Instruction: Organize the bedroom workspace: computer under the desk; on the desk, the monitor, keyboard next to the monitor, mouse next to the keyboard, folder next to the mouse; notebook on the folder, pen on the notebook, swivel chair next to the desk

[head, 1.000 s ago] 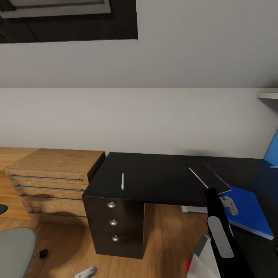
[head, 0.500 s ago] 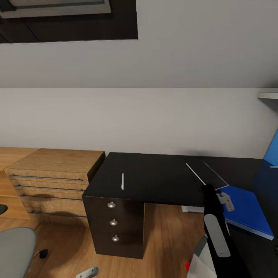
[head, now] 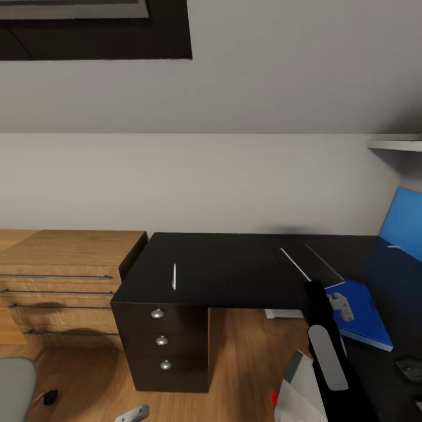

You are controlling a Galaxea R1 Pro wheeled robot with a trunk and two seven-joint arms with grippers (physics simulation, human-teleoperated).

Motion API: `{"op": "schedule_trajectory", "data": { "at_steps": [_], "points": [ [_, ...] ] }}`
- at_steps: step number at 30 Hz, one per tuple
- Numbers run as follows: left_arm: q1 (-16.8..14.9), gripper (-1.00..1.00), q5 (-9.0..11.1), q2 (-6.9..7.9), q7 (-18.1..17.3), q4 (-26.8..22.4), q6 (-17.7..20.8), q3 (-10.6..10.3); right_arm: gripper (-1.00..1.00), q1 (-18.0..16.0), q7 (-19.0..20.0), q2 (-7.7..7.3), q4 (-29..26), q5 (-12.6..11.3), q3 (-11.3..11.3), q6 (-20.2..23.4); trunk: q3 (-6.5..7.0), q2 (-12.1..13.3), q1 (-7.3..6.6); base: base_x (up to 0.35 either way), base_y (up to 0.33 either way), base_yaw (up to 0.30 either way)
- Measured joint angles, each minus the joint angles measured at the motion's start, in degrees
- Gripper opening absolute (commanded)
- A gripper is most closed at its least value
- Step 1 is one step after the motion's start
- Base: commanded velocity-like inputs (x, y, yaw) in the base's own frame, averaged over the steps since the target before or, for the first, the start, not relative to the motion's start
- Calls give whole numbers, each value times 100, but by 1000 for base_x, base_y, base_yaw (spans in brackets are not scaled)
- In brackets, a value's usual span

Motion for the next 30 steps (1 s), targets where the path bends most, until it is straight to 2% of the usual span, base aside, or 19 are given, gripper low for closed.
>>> {"op": "schedule_trajectory", "data": {
  "at_steps": [14, 17, 20, 22, 24, 28, 30],
  "points": [
    [0, 100, 10, 14, 0, 24, 0, 9, -100, 0, 11, 0, 66, 3, 8, -1, 0, 0, 0, 0, 0, -245],
    [1, 100, 2, 68, 0, 247, -21, 15, -100, -1, 10, 1, 76, 1, 7, 4, 0, 0, 0, 0, 0, -62],
    [1, 100, 9, 138, -11, 573, -356, 19, -100, -1, 4, 1, 79, -8, 7, 12, 0, 0, 0, 0, 0, -17],
    [1, 100, 19, 180, -94, 829, -929, 22, -100, -1, 1, 5, 84, -20, 9, 15, 0, 0, 0, 0, 0, -5],
    [1, 100, 16, 213, -254, 1034, -1280, 22, -100, -1, 1, 7, 87, -24, 10, 16, 0, 0, 0, 0, 0, -2],
    [0, 100, 17, 339, -691, 1247, -1595, 19, -100, -1, -1, 17, 166, -44, 32, 16, 0, 0, 0, 0, 0, 0],
    [0, 100, 14, 343, -715, 1361, -1747, 17, -100, -1, 1, 18, 184, -36, 30, 17, 0, 0, 0, 0, 0, 0]
  ]
}}
